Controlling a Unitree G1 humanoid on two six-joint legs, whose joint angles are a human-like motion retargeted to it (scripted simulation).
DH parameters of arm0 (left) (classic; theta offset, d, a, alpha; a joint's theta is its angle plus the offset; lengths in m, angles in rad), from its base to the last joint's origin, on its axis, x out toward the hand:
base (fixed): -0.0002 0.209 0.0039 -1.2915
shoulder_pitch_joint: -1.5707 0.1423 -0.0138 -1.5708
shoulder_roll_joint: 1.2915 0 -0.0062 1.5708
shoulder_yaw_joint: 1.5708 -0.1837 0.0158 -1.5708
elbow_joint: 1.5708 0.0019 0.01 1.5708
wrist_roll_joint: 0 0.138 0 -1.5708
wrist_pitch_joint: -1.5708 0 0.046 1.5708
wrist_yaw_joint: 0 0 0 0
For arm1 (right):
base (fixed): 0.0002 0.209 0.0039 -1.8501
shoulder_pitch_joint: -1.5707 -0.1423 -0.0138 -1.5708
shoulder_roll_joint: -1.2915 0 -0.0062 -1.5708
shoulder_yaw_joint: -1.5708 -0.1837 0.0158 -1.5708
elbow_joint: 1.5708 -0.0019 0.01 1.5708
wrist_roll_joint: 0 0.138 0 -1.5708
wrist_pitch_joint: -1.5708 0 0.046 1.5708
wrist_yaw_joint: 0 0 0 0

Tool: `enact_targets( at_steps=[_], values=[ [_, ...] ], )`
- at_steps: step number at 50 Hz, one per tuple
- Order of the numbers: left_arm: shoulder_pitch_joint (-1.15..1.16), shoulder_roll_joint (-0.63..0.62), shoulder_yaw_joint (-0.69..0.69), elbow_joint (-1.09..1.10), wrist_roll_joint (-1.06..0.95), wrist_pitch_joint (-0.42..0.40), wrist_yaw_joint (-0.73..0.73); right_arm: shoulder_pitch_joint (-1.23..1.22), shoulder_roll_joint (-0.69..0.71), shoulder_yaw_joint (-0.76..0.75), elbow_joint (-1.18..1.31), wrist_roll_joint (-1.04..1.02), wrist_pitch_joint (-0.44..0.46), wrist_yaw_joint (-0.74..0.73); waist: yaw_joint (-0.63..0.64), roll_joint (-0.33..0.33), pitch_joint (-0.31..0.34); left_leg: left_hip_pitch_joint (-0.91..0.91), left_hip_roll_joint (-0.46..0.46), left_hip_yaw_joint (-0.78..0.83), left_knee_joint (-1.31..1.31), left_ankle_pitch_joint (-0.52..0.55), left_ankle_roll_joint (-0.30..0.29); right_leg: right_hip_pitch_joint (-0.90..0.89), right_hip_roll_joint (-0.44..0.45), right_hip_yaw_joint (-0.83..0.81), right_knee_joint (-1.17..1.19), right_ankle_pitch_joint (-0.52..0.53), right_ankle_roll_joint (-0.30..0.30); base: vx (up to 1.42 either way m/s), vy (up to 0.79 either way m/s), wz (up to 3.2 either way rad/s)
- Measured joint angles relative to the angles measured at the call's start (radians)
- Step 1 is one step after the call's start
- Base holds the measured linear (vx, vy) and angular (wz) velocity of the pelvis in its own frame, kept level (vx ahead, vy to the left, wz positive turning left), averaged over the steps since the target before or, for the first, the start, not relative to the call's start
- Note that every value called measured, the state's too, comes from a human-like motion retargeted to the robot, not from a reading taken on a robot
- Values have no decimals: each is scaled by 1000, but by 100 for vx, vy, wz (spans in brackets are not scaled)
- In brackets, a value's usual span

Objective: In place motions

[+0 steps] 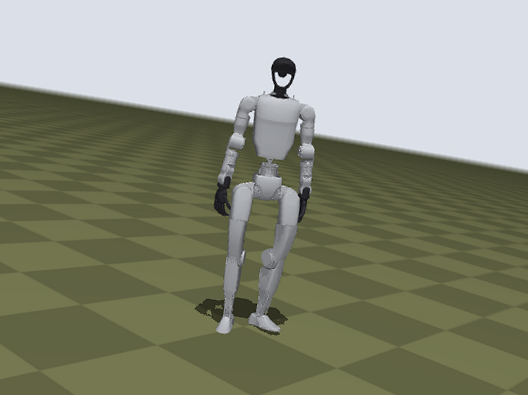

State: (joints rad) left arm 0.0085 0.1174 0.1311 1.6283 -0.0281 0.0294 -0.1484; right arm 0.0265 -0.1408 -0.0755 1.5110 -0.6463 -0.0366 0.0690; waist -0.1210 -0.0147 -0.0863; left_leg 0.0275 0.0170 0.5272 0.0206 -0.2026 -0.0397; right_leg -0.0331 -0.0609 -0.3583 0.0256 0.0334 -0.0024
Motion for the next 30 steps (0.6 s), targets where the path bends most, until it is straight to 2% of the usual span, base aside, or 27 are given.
enact_targets(
  at_steps=[10,15,20,23,28,30],
  values=[
    [-12,-8,-12,-8,-3,2,1,11,-11,-9,5,3,5,-12,30,-3,13,-14,-12,-17,28,-10,2,14,-18,-11,11,-22,4,1,3,5],
    [-40,-13,-20,-24,-2,2,-6,19,-27,-12,2,21,11,-22,27,19,22,-68,-3,-87,62,-7,9,1,-46,-72,96,-78,38,-1,7,65],
    [-53,8,-31,-46,-2,0,-7,27,-26,-15,0,39,15,-34,7,33,47,-103,-2,-195,68,28,14,-18,-28,73,173,-89,36,-5,-3,105],
    [-68,28,-24,-33,-4,8,3,31,-22,-17,-8,31,15,-29,3,26,59,-128,-10,-265,78,51,7,2,-28,119,161,-109,58,-11,-7,122],
    [-54,41,0,-13,-27,11,17,48,-15,-13,-17,7,13,-24,60,-12,49,-151,-36,-307,92,68,-4,59,-9,55,51,-113,4,-6,-12,58],
    [-58,40,9,13,-45,6,22,38,-8,-25,-25,-10,14,-16,97,-17,62,-161,-24,-322,111,69,-15,78,-9,42,20,-96,12,-17,-13,39]
  ],
)
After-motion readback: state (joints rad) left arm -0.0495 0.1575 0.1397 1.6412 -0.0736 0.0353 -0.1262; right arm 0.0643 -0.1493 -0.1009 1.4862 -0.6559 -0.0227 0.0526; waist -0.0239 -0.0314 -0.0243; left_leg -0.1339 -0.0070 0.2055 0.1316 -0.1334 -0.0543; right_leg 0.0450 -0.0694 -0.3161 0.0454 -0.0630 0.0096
